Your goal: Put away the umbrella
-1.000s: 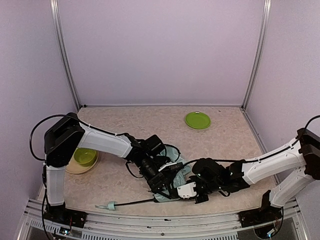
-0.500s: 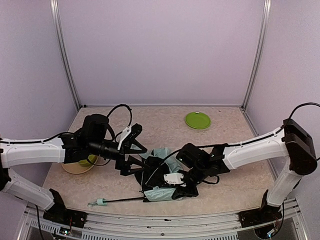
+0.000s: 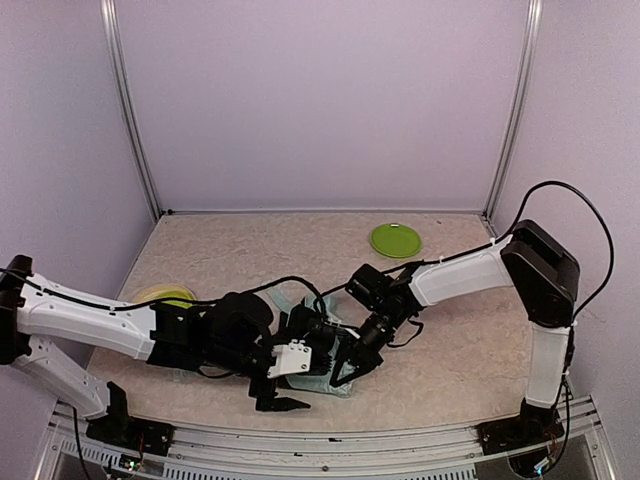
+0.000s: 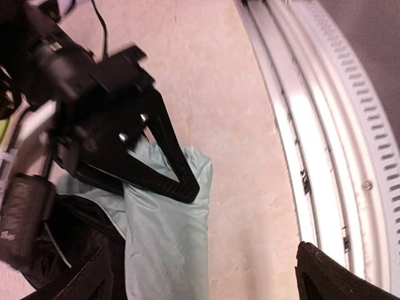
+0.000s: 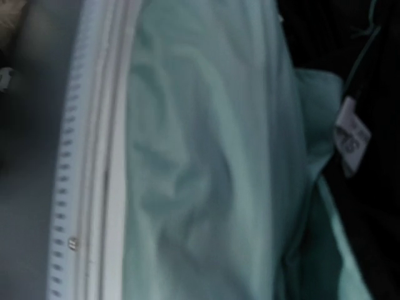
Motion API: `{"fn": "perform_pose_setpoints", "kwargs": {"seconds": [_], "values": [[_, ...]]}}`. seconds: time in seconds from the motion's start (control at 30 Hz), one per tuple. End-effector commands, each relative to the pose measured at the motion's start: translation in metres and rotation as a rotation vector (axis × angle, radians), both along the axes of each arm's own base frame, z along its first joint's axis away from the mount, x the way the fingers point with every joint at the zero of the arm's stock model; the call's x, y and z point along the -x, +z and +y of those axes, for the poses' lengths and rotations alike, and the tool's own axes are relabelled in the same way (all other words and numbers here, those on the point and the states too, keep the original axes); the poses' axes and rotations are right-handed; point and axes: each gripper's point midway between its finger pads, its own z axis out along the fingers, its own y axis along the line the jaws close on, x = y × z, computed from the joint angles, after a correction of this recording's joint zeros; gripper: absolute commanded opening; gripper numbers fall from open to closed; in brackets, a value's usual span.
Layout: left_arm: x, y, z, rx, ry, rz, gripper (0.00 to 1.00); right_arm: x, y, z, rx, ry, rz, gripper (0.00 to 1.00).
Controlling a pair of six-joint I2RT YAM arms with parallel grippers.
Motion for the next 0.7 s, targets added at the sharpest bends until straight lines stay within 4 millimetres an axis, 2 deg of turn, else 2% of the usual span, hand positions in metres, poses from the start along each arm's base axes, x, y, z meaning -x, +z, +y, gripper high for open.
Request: {"fn": "perform_pose_setpoints", "kwargs": {"seconds": [0.0,0.17,0.3,0.37,0.4,0.47,0.67], "values": [[-0.019,-0.043,0.002,-0.252,0.044,-0.108,0.99,0.034,-0.04,-0.032,0.273,-0.058,0.29,0.06],[-0.015,-0.076,0.006,-0.397,0.034,-0.096,0.93,0.033,-0.049,-0.035,0.294,-0.087,0.332,0.06],[-0.009,-0.095,0.016,-0.494,0.018,-0.096,0.86,0.024,-0.045,-0.031,0.259,-0.107,0.348,0.09],[-0.008,-0.104,0.024,-0.544,0.014,-0.109,0.76,0.018,-0.041,-0.028,0.242,-0.118,0.35,0.11],[-0.009,-0.108,0.028,-0.568,0.017,-0.116,0.63,0.016,-0.04,-0.027,0.24,-0.122,0.346,0.12],[-0.01,-0.116,0.034,-0.605,0.022,-0.114,0.49,0.01,-0.041,-0.026,0.246,-0.137,0.335,0.16],[0.0,-0.122,0.034,-0.598,0.017,-0.016,0.29,-0.004,-0.035,-0.028,0.243,-0.182,0.298,0.31]]}}
